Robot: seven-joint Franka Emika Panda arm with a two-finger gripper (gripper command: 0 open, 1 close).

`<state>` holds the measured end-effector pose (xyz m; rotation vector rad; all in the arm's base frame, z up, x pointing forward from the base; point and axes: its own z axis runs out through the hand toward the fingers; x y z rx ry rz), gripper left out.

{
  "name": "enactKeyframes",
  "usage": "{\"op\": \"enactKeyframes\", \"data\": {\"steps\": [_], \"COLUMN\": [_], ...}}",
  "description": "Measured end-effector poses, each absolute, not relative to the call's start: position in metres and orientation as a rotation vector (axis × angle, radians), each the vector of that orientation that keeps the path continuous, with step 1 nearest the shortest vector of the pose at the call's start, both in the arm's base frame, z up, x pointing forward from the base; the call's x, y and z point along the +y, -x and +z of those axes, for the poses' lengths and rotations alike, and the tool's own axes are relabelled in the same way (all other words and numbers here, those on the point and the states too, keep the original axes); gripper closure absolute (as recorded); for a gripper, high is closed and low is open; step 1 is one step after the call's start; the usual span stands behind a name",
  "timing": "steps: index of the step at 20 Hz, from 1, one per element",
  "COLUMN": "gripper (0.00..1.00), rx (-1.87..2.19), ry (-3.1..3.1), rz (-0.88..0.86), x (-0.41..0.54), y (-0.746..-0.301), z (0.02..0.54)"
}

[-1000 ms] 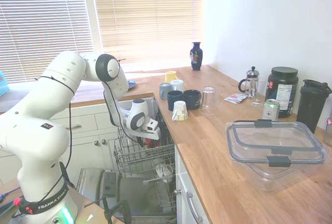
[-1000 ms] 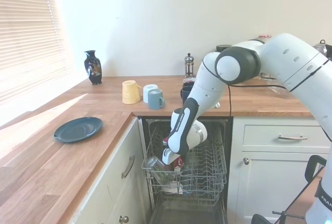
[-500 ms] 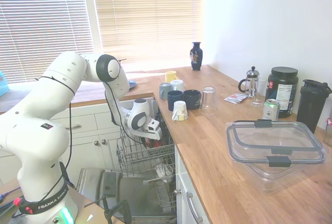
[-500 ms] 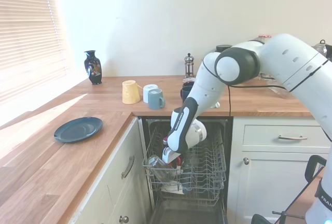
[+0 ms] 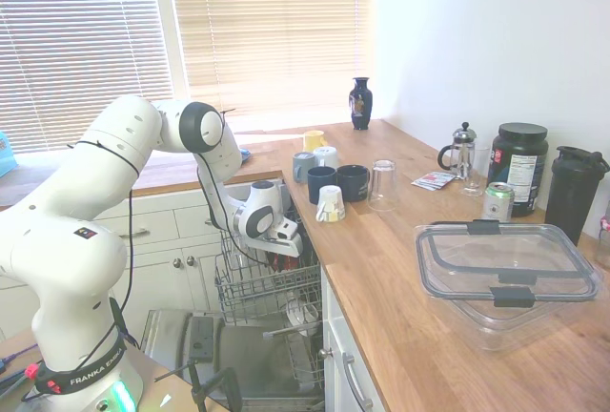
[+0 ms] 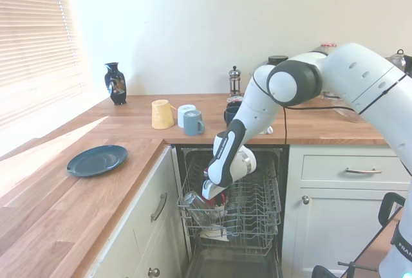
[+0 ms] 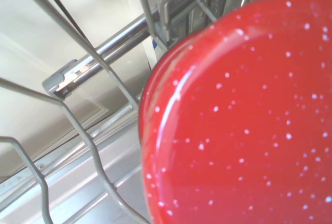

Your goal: Unload a mug from dishwasher

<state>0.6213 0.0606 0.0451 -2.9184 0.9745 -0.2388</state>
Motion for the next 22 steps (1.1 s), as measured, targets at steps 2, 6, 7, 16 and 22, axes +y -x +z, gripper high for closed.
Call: {"op": "enactKeyframes", "data": {"steps": [2,6,7,16,22], "gripper": [1.0,1.0,1.0,1.0,1.0], "rx": [0.971,0.963,0.962,0.963,0.968], "ry": [2.926,2.947,2.953,2.971,2.989], "rz": [-0.243,-0.263,-0.271,-0.353,-0.382], "x": [0.062,0.067,0.068,0.074,0.062], "y": [-0.621,-0.621,-0.621,-0.609,-0.588], "z": [0.046,0.048,0.05,0.11,0.145]}}
